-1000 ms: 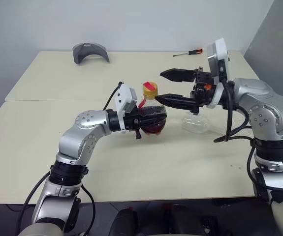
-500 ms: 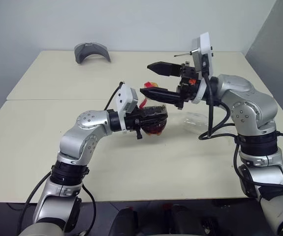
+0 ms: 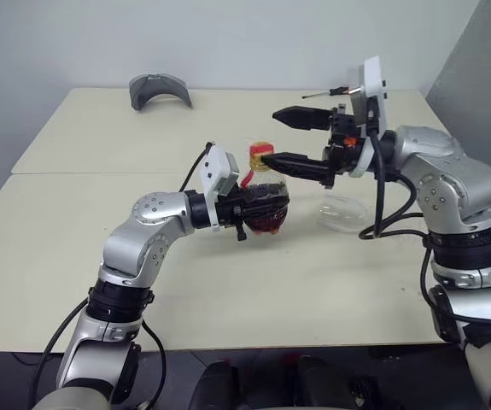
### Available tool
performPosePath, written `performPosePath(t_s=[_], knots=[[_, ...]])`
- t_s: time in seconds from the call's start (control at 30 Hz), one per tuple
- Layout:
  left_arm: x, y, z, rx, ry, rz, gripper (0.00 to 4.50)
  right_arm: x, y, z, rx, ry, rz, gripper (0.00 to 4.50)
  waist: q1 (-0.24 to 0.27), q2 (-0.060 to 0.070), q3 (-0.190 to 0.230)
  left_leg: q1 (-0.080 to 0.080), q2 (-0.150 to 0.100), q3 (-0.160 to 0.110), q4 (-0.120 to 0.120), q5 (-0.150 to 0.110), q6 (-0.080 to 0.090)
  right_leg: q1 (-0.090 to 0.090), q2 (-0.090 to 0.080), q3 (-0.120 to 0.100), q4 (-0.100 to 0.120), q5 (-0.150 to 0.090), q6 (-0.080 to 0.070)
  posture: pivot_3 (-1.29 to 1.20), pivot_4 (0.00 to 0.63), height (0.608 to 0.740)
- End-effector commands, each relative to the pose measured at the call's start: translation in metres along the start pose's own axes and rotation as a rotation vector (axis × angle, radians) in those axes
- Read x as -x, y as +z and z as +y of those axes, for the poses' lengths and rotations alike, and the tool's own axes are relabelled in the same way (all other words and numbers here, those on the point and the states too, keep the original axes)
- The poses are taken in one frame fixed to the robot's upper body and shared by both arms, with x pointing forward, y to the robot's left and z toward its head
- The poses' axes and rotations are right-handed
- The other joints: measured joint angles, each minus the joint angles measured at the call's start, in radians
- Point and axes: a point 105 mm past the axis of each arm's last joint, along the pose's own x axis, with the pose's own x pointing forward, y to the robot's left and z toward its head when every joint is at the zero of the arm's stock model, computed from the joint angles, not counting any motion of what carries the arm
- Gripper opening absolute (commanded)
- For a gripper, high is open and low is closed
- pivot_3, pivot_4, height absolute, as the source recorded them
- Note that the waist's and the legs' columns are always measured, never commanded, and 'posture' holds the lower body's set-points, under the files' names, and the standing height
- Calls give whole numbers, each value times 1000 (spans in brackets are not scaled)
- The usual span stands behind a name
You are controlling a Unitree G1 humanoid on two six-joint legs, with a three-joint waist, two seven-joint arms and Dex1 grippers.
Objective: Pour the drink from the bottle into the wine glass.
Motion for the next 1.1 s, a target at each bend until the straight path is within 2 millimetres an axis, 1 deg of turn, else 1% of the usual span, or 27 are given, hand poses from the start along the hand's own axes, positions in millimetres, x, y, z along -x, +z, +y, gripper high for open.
performPosePath(t_s=[0.03,0.2,0.4,0.6,0.83,0.93,1.1], knots=[[0,20,-4,-66,-25,-57,976,14,4,-5,19,-40,8,4476,0,0,0,0,0,0,0,0,0,0,0,0,0,0,0,0,150,740],[-1,20,-4,-67,-29,-60,976,16,5,-1,12,-30,14,4476,-3,0,0,0,0,0,0,0,0,0,0,0,0,0,0,0,150,740],[-2,21,-4,-68,-33,-61,976,10,7,5,-3,-3,-7,4476,-1,0,0,0,0,0,0,0,0,0,0,0,0,0,0,0,150,740],[-1,20,-3,-70,-31,-58,976,2,15,17,-66,56,-52,4476,-1,0,0,0,0,0,0,0,0,0,0,0,0,0,0,0,150,740],[-2,20,-3,-70,-31,-58,976,-8,21,20,-75,68,-86,4476,-1,0,0,0,0,0,0,0,0,0,0,0,0,0,0,0,150,740],[-3,20,-4,-70,-35,-60,976,-16,25,20,-73,73,-110,4476,-1,0,0,0,0,0,0,0,0,0,0,0,0,0,0,0,150,740],[-3,21,-4,-71,-34,-61,976,-22,28,21,-71,85,-123,4476,-1,0,0,0,0,0,0,0,0,0,0,0,0,0,0,0,150,740]])
